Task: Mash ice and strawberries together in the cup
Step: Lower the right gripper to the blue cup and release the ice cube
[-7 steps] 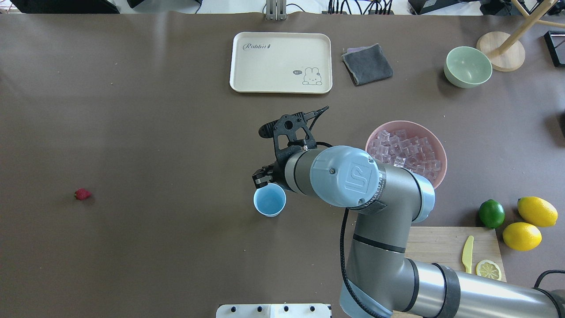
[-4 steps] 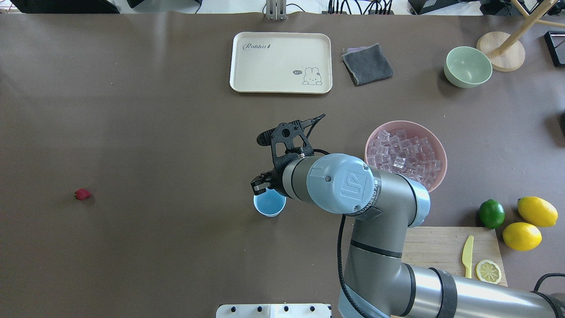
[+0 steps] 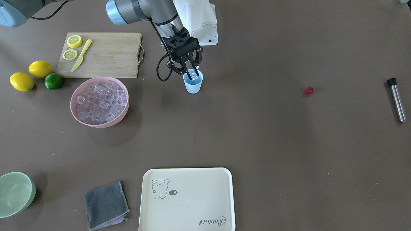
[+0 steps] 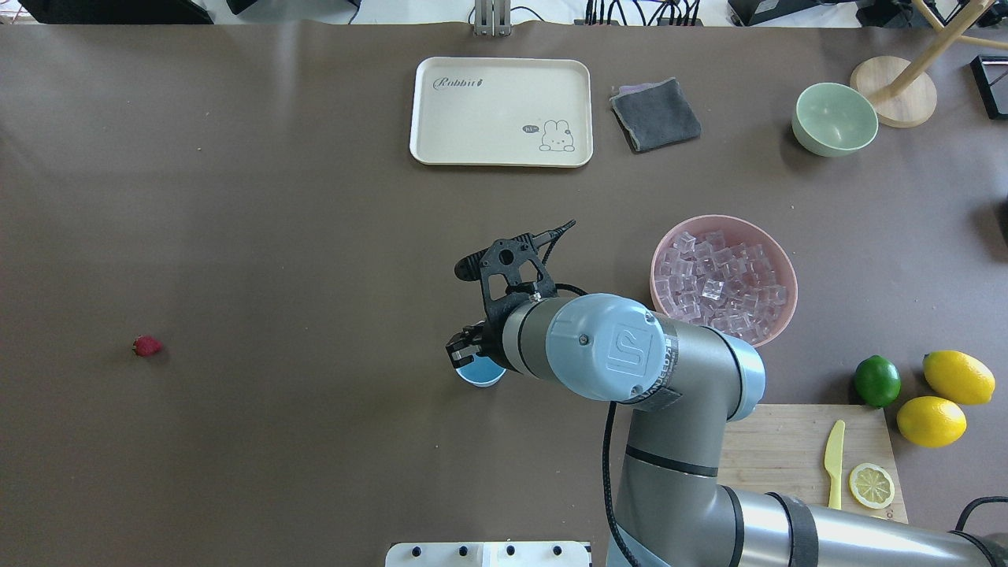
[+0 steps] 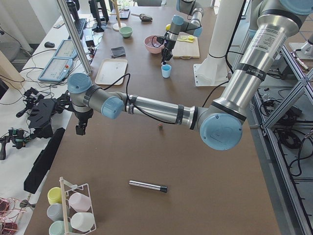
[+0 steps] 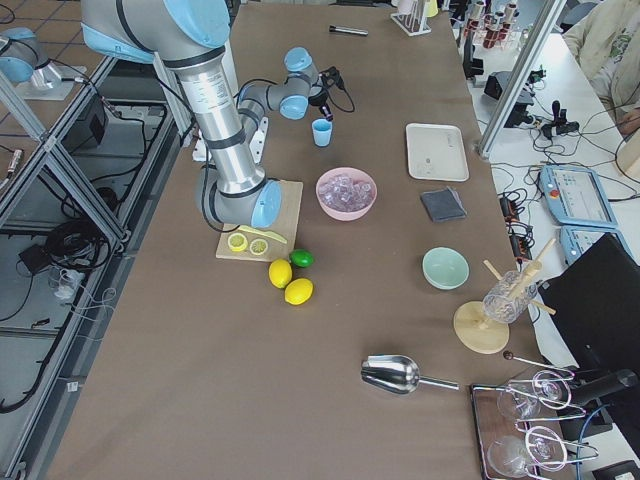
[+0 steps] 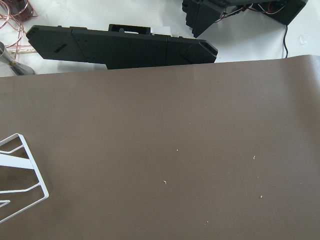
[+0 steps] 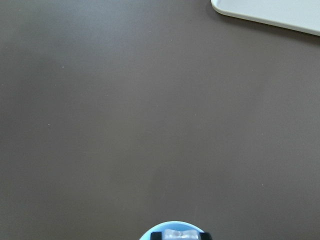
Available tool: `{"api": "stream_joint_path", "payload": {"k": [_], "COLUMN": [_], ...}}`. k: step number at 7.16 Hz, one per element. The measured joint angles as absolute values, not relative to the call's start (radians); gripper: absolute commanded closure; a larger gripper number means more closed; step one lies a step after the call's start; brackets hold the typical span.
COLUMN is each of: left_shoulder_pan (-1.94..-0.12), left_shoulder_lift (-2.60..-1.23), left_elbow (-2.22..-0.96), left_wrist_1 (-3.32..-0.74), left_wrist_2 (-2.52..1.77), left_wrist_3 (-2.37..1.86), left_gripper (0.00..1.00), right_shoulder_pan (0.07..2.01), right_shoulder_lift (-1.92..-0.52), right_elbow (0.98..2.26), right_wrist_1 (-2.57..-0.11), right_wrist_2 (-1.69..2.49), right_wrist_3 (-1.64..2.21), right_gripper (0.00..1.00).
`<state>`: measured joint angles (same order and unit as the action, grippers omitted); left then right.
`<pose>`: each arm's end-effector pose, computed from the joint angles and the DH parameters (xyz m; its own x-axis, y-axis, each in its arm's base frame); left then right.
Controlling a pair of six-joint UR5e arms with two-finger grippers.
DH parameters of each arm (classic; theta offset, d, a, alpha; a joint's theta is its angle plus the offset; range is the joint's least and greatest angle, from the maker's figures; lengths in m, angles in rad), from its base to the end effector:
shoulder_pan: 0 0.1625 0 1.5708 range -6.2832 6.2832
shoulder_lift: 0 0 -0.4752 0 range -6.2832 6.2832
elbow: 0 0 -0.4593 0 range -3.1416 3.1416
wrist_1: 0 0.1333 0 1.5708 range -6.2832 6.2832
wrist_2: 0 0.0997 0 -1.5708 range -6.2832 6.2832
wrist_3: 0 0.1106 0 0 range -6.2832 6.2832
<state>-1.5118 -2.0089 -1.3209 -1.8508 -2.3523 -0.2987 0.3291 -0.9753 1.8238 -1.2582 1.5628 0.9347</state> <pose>-0.0095 -0.7791 0.5320 0.6748 0.0811 -0.7335 0.1527 0.9571 0.2463 -0.6298 -0.3569 0.1639 0.4993 -0.4572 0.7359 -0.0416 0.8358 0.5475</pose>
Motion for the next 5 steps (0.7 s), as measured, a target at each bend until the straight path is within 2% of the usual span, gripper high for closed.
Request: {"api": "stream_joint_path", "payload": {"k": [1, 5], "left_shoulder_pan": [-1.515, -1.520], "left_shoulder_lift": [-2.008, -1.989], "left_elbow": [-1.321, -1.322], "left_wrist_1": [-1.851, -1.852], "left_wrist_2": [-2.352, -2.353], "left_wrist_3": [-0.299, -0.294], "left_gripper": [0.02, 0.02], "right_shoulder_pan": [0.324, 0.334], "right_shoulder_lift": [-0.977, -0.976], "right_elbow": [1.826, 1.844], "right_wrist_1": [-1.258, -1.258], "right_wrist_2": [1.562, 1.565], "right_wrist_3": [0.933, 0.933], "right_gripper": [0.01, 0.00]}}
